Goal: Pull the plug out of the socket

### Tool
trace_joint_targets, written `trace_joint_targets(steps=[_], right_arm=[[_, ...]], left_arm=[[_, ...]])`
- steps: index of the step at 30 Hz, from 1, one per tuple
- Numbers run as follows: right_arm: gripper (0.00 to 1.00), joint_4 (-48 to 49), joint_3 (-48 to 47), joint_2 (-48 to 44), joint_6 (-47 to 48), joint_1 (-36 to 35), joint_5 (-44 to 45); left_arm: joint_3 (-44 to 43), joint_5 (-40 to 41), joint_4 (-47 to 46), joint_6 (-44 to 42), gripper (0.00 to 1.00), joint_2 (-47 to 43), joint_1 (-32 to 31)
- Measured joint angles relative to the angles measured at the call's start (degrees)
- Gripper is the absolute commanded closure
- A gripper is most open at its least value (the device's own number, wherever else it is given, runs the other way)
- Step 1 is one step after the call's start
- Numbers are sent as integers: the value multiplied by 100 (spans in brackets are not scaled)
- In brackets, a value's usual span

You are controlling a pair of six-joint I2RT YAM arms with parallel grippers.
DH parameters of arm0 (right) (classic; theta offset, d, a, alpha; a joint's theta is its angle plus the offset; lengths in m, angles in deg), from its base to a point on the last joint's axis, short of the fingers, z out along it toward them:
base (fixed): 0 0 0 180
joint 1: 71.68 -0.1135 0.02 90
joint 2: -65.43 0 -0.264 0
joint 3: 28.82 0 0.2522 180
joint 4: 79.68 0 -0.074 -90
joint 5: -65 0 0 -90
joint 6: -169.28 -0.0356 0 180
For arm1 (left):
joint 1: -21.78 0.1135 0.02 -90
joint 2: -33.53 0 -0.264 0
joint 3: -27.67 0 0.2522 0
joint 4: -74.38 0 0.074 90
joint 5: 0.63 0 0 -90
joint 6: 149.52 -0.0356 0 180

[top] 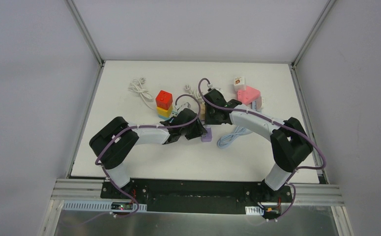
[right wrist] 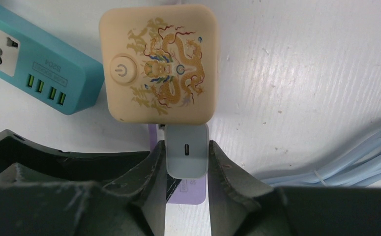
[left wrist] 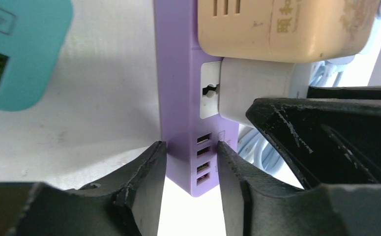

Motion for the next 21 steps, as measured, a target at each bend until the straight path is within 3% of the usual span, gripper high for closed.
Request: trace_joint_targets(steps=[6,16,21], right_arm=[[100,101,208,-173,52,105,-201],[100,302,575,-474,197,317,-479],[100,282,584,-474,348,-59,195]], left_arm=[[197,92,-310,107,76,0,-61],[555,-61,-1027,579,79,107,-61],[774,-219,-1556,863,80,229,-31]])
